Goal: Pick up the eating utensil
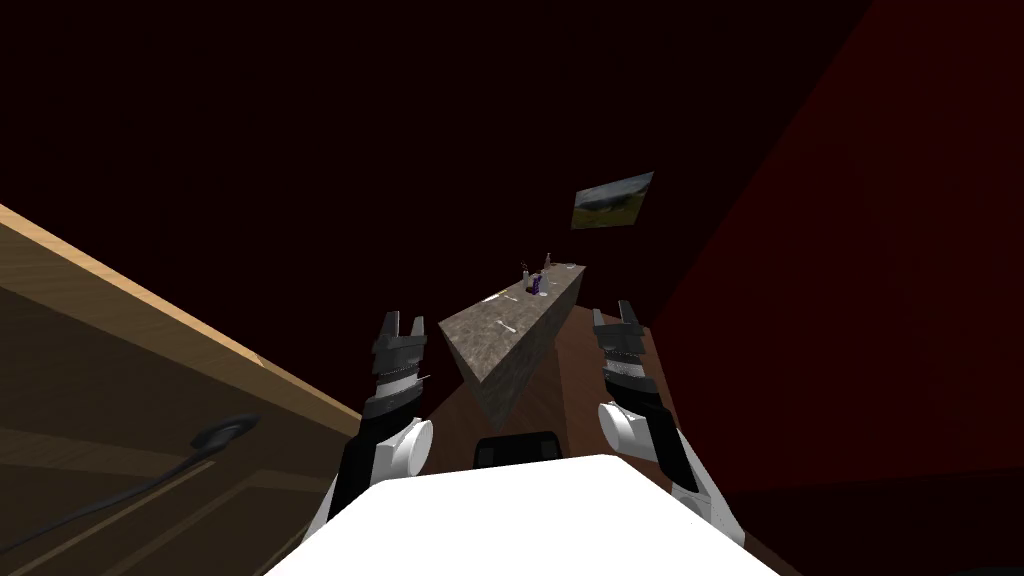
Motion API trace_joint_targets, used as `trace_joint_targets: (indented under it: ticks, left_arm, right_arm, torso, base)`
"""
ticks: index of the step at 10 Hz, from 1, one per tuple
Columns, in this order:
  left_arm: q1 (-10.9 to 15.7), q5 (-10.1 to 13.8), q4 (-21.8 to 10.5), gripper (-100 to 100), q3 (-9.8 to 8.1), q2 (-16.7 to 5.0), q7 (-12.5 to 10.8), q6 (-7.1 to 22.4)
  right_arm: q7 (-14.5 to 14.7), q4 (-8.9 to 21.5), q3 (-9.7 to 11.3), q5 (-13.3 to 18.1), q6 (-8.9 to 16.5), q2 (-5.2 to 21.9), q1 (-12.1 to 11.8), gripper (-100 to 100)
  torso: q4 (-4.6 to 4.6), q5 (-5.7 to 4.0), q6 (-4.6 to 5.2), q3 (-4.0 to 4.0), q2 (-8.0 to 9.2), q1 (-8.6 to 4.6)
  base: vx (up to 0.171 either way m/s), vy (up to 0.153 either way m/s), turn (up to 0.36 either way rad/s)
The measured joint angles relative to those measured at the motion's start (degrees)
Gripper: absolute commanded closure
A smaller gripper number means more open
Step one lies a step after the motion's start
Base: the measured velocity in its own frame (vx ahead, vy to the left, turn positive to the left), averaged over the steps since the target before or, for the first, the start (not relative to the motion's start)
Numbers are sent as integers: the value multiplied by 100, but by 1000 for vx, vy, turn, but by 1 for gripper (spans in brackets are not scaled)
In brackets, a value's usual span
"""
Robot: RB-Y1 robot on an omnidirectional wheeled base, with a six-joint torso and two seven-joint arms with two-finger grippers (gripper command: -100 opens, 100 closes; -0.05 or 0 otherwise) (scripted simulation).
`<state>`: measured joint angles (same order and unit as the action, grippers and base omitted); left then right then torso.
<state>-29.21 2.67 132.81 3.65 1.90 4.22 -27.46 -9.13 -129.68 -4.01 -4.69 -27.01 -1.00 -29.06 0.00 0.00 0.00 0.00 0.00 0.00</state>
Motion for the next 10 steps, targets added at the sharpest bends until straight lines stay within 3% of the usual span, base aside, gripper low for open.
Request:
trace_joint_targets:
  ticks: [4,7,10]
  left_arm:
    - [116,9,-117,-100,-31,-656,110,336]
    - [249,-20,-211,-100,4,-1076,317,835]
    - [397,-75,-372,-100,74,-1259,515,1252]
  right_arm:
    - [0,0,1,0,0,-1,-1,0]
    - [0,0,1,0,0,-1,-1,0]
    - [0,0,1,0,0,-1,-1,0]
  torso:
    - [-4,-8,-1,-9,-15,-38]
    - [-3,-10,-1,-8,-15,-46]
    - [-4,-12,-1,-10,-16,-55]
  base:
    - [32,-91,87]
    - [27,-114,110]
    - [27,-129,108]
